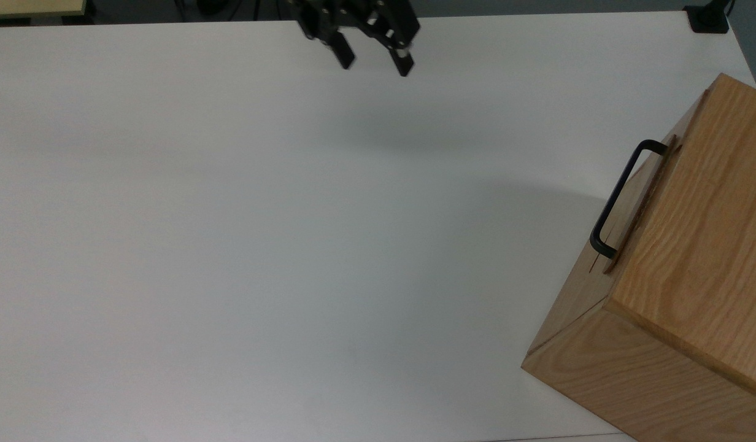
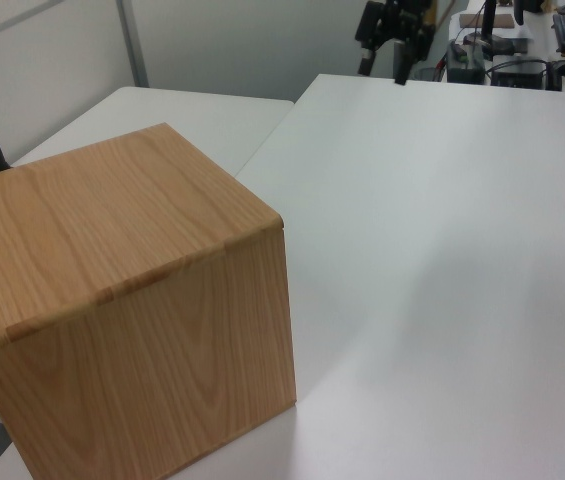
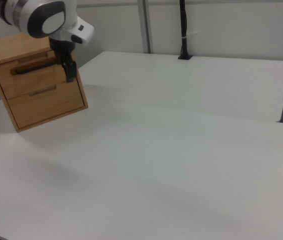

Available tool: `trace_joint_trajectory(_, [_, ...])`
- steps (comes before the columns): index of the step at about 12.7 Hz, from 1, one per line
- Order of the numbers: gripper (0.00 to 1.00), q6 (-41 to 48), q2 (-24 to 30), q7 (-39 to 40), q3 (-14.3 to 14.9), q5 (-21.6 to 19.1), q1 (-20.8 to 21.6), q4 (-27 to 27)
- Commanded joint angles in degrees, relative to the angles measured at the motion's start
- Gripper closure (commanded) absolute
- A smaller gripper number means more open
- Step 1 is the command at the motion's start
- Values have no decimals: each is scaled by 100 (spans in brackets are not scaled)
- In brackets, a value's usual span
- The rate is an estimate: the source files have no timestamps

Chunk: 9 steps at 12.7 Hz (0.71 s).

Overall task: Open the drawer by sliding it
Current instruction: 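Move the gripper down to the black handle of the upper drawer and grasp it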

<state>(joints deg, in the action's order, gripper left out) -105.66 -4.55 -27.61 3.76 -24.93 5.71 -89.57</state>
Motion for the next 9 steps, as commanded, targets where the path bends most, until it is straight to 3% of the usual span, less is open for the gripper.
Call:
trace_joint_trajectory(1, [17, -900, -282, -541, 55, -284, 570, -17])
trace_joint_trajectory(5, [25, -1972, -958, -1367, 55, -442, 1395, 255])
trace_joint_trajectory(9, [23, -2512, -1424, -1642, 46, -443, 1758, 606])
